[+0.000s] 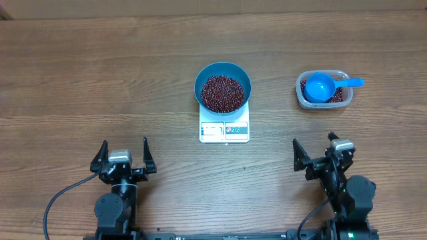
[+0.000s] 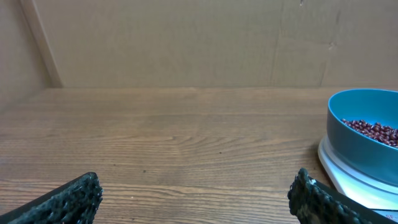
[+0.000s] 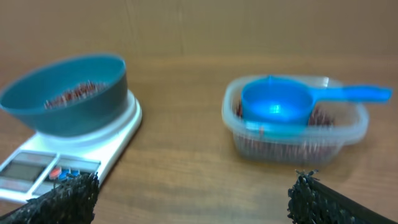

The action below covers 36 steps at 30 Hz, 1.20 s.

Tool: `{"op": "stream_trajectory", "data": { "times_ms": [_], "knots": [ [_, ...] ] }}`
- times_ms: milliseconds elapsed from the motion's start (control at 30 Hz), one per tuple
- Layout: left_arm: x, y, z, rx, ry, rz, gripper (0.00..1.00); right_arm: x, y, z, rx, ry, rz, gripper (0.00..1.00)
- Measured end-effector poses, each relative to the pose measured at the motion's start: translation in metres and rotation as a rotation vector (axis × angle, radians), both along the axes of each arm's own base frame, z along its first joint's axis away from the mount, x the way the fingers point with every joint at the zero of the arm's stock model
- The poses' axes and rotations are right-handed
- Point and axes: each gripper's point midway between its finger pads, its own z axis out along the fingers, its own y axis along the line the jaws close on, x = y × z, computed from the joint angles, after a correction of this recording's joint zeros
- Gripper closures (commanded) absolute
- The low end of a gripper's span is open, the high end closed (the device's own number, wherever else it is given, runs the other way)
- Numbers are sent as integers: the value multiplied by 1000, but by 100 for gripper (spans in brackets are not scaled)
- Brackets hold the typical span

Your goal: Scoop item into bowl and weigh 150g on scale

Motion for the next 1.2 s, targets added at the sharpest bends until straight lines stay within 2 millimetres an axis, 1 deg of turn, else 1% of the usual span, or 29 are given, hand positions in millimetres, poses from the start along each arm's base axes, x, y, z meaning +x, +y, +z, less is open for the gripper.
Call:
{"op": "stream_trajectory", "data": {
  "times_ms": [200, 300, 1200],
  "knots": [
    [0, 0, 0, 0, 0, 0, 1, -5, 4, 31, -6, -135, 6, 0],
    [0, 0, 0, 0, 0, 0, 0, -7, 4, 40, -5, -178, 0, 0],
    [0, 0, 0, 0, 0, 0, 0, -7, 3, 41, -6, -181, -6, 0]
  ]
}}
